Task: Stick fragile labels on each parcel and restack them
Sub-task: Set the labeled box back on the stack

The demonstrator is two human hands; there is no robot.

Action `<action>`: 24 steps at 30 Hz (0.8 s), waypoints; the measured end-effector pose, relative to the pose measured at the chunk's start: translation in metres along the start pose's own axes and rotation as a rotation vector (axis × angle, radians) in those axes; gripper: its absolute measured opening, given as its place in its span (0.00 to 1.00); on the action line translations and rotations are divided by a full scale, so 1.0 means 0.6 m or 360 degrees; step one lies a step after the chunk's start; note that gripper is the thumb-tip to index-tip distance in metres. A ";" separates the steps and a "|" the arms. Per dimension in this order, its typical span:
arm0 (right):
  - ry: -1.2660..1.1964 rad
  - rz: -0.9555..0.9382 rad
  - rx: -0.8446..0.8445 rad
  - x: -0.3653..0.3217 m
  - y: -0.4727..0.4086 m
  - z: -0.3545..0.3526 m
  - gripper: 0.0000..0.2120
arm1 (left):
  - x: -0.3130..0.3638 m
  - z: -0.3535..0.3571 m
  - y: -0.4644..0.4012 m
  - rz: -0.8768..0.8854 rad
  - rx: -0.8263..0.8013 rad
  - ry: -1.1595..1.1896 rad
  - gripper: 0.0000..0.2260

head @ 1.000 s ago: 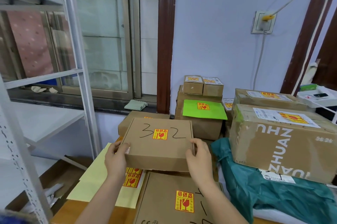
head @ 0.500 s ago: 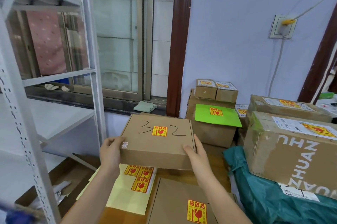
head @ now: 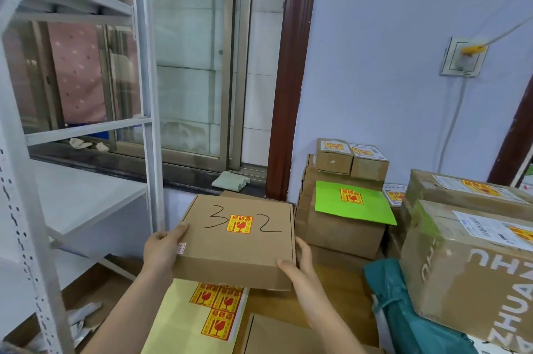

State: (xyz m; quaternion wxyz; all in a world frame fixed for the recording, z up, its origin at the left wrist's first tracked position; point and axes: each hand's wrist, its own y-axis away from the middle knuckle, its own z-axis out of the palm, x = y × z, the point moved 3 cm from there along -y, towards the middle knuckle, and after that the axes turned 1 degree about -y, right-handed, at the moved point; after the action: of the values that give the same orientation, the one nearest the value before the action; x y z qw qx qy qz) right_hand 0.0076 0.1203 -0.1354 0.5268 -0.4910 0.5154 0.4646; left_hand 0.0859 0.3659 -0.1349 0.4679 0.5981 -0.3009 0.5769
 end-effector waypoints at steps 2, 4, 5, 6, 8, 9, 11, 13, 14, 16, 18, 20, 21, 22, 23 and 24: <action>-0.0019 0.0002 -0.0027 0.004 -0.012 0.001 0.24 | 0.006 0.007 -0.013 0.0052 0.0010 -0.0020 0.15; -0.0032 -0.0008 -0.0025 0.005 -0.028 0.001 0.21 | 0.014 0.017 -0.024 0.0110 0.0022 -0.0034 0.12; -0.0034 -0.0016 -0.0018 0.005 -0.037 0.001 0.21 | 0.017 0.022 -0.029 0.0127 0.0031 -0.0037 0.11; -0.0031 -0.0023 -0.0012 0.006 -0.046 0.002 0.20 | 0.020 0.027 -0.036 0.0138 0.0043 -0.0035 0.11; -0.0016 -0.0040 0.0005 0.008 -0.064 0.004 0.20 | 0.023 0.036 -0.051 0.0153 0.0071 -0.0026 0.13; -0.0002 -0.0053 0.0018 0.008 -0.074 0.005 0.19 | 0.023 0.041 -0.058 0.0163 0.0079 -0.0015 0.13; 0.0017 -0.0082 0.0042 0.009 -0.095 0.005 0.19 | 0.024 0.050 -0.075 0.0191 0.0082 0.0005 0.11; 0.0033 -0.0105 0.0050 0.012 -0.115 0.009 0.19 | 0.024 0.059 -0.092 0.0218 0.0092 0.0026 0.09; 0.0045 -0.0118 0.0056 0.012 -0.124 0.010 0.19 | 0.026 0.063 -0.100 0.0239 0.0105 0.0036 0.09; 0.0064 -0.0141 0.0076 0.012 -0.141 0.014 0.20 | 0.031 0.075 -0.115 0.0290 0.0135 0.0028 0.08; 0.0068 -0.0157 0.0099 0.011 -0.158 0.016 0.22 | 0.036 0.090 -0.126 0.0363 0.0171 0.0011 0.08; 0.0076 -0.0185 0.0124 0.007 -0.173 0.018 0.23 | 0.045 0.107 -0.132 0.0465 0.0168 0.0010 0.06; 0.0087 -0.0202 0.0137 0.005 -0.181 0.018 0.24 | 0.049 0.116 -0.133 0.0509 0.0144 0.0019 0.07; 0.0091 -0.0217 0.0152 0.004 -0.188 0.017 0.26 | 0.052 0.125 -0.136 0.0545 0.0096 0.0039 0.07; 0.0081 -0.0224 0.0164 0.005 -0.196 0.016 0.28 | 0.055 0.134 -0.138 0.0576 0.0035 0.0047 0.09; 0.0068 -0.0224 0.0171 0.007 -0.204 0.014 0.30 | 0.057 0.142 -0.141 0.0608 -0.0030 0.0043 0.10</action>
State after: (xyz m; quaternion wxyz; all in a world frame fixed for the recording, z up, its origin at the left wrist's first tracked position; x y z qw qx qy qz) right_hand 0.1301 0.1183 -0.1349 0.5727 -0.5067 0.5149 0.3875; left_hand 0.2019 0.3272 -0.1111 0.3595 0.5179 -0.4082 0.6602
